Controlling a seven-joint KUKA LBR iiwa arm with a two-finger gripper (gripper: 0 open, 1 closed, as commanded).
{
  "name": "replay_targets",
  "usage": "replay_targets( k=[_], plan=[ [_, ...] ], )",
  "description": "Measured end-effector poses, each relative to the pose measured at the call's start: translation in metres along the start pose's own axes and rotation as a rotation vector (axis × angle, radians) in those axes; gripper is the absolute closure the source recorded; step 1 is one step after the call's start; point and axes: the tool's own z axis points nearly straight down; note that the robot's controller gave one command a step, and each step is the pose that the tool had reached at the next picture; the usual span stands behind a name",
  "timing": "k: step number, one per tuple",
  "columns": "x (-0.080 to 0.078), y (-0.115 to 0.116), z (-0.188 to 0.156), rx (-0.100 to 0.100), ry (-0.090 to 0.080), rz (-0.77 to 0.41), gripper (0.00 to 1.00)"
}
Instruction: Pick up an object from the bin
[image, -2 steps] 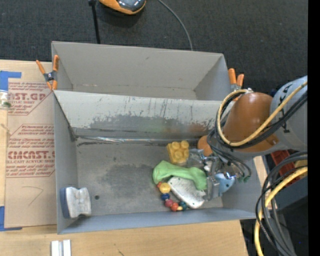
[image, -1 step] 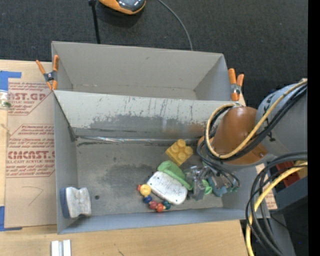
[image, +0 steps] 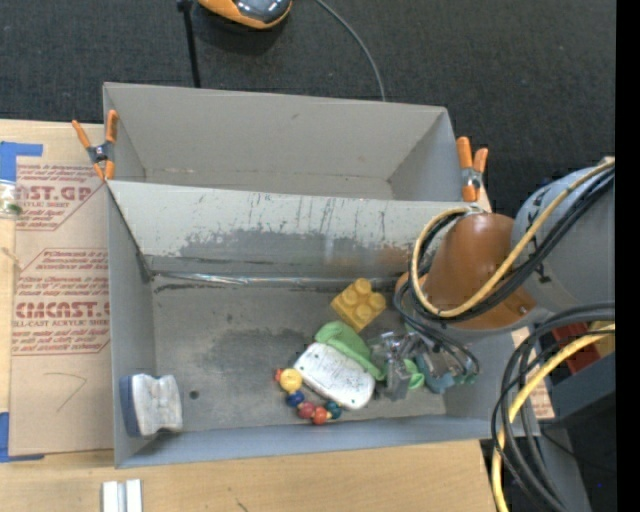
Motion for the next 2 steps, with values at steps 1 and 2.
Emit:
replay_targets(
  k=[1,2],
  plan=[
    [0.006,-0.001,-0.045,-0.003,0.009,0.001,1.0],
    [0.002,-0.001,-0.106,-0.002,0.004,-0.017,1.0]
  ],
)
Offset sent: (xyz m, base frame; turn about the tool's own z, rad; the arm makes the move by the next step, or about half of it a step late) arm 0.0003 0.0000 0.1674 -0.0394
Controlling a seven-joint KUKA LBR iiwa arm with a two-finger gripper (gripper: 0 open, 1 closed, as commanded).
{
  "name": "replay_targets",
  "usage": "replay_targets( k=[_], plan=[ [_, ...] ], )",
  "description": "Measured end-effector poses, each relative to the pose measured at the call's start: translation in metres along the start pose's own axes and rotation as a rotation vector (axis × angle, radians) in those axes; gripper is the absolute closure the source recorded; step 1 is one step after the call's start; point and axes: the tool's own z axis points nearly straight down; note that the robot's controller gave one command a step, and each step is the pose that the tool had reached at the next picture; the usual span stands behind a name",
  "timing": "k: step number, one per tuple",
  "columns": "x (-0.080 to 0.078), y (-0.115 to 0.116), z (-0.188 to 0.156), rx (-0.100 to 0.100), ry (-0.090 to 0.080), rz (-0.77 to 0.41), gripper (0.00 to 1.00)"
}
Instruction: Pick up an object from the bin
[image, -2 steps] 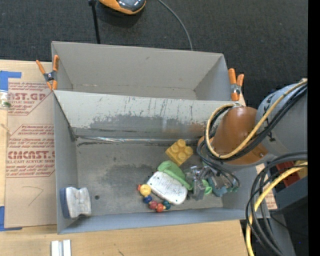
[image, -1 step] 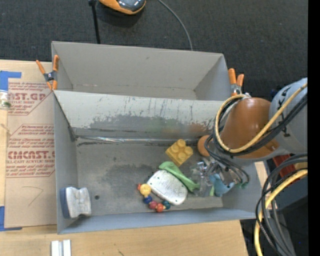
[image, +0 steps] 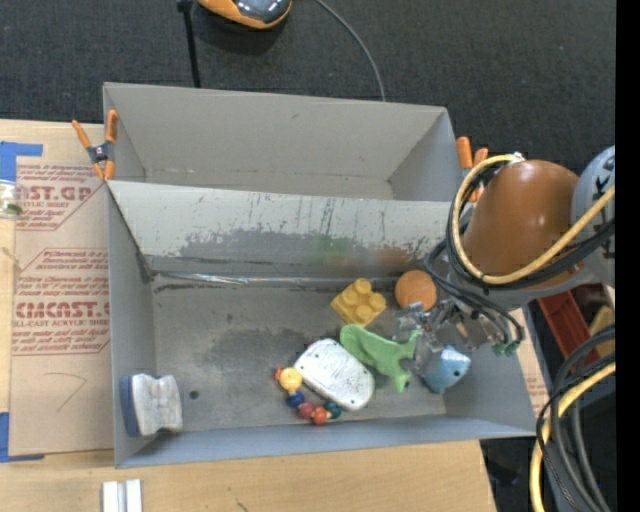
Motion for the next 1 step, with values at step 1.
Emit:
replay_targets(
  k=[1],
  plan=[
    [0.0003,0.02,-0.0627,-0.001,0.002,0.005,1.0]
  ],
)
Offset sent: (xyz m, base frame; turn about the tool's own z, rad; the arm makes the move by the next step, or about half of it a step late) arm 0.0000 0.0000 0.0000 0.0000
